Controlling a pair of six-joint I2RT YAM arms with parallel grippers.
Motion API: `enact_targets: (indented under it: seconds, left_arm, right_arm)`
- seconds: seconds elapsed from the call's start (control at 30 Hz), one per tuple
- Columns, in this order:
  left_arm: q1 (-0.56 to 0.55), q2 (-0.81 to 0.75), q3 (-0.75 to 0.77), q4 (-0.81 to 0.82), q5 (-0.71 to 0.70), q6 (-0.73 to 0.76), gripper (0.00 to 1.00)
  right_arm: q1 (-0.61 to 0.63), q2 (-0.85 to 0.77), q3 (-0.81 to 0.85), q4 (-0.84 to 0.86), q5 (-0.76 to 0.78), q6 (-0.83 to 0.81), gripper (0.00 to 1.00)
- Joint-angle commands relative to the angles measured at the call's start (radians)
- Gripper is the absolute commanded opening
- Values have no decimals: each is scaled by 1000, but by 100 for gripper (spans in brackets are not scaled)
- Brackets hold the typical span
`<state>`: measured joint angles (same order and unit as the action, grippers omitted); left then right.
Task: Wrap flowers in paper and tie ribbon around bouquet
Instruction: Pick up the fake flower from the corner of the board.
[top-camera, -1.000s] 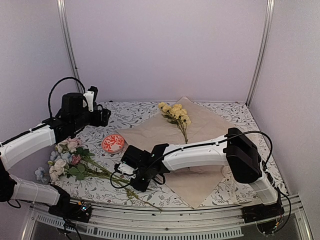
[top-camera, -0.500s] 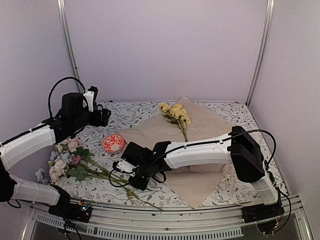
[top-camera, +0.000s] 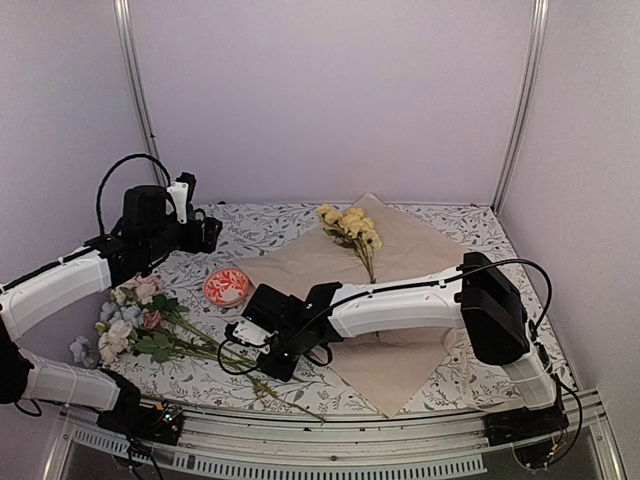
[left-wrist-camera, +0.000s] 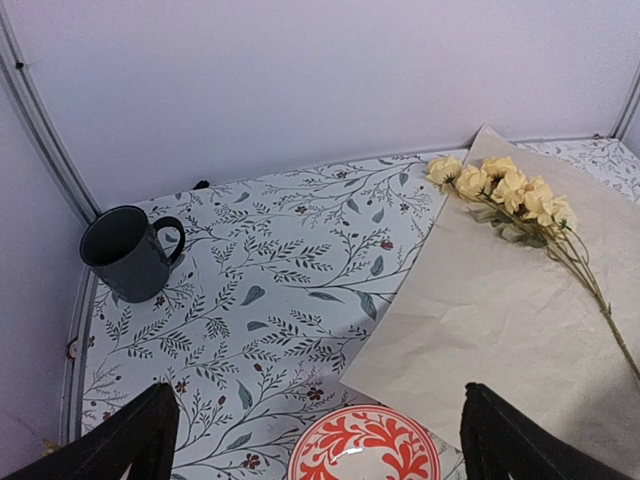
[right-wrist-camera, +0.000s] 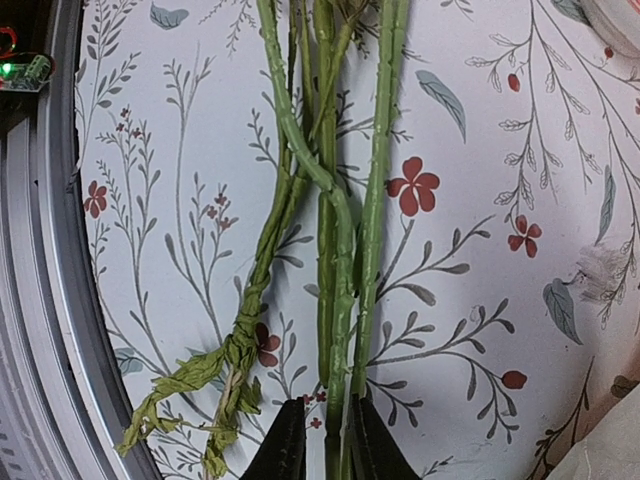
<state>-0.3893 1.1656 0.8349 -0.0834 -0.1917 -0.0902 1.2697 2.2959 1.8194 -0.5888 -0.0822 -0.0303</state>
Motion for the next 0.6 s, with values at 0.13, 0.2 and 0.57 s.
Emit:
enact_targets:
  seconds: [0.13,0.2,0.57]
  left_arm:
    - [12,-6,-3,5,11,3,99]
    - [12,-6,-3,5,11,3,99]
    - [12,-3,-3,5,19,0,99]
  right_arm:
    - [2,9,5,-30,33,5,18]
    - [2,11,10,-33,29,6,15]
    - [2,26,11,-45,35,0,18]
